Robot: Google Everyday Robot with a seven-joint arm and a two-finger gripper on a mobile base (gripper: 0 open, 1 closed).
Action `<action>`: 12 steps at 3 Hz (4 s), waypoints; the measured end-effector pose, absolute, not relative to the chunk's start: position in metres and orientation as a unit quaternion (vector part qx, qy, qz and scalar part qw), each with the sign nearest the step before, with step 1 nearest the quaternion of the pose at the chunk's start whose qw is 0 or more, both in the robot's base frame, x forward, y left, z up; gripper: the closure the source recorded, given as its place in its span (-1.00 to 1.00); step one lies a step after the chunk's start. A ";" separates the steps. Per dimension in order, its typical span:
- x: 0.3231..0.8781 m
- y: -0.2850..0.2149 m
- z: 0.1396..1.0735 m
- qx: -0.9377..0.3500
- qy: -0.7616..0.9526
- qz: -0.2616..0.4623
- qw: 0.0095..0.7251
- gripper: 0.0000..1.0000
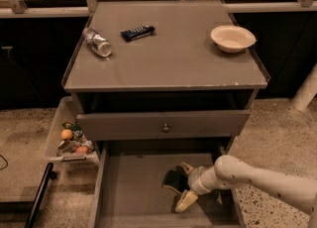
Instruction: Pick sponge from middle drawer and place on counter
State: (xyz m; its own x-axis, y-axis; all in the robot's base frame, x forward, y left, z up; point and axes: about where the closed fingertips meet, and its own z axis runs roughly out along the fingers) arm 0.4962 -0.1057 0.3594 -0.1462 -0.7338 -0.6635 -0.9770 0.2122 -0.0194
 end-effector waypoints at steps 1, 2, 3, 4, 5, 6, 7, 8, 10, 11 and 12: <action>0.496 -0.105 0.359 -0.589 0.726 0.216 0.282 -0.78; 0.496 -0.105 0.359 -0.589 0.726 0.216 0.282 -0.48; 0.496 -0.105 0.359 -0.589 0.726 0.216 0.282 -0.01; 0.496 -0.105 0.359 -0.589 0.726 0.216 0.282 0.45; 0.496 -0.105 0.359 -0.589 0.726 0.216 0.282 0.92; 0.494 -0.105 0.360 -0.589 0.725 0.221 0.279 1.00; 0.488 -0.106 0.380 -0.595 0.717 0.241 0.271 1.00; 0.479 -0.108 0.423 -0.608 0.696 0.271 0.268 1.00; 0.464 -0.124 0.526 -0.637 0.668 0.259 0.285 1.00; 0.469 -0.138 0.600 -0.658 0.660 0.208 0.297 1.00; 0.469 -0.138 0.600 -0.658 0.660 0.208 0.297 1.00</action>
Offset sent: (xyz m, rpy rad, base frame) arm 0.0000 0.0003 -0.0005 0.0002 0.0007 0.0003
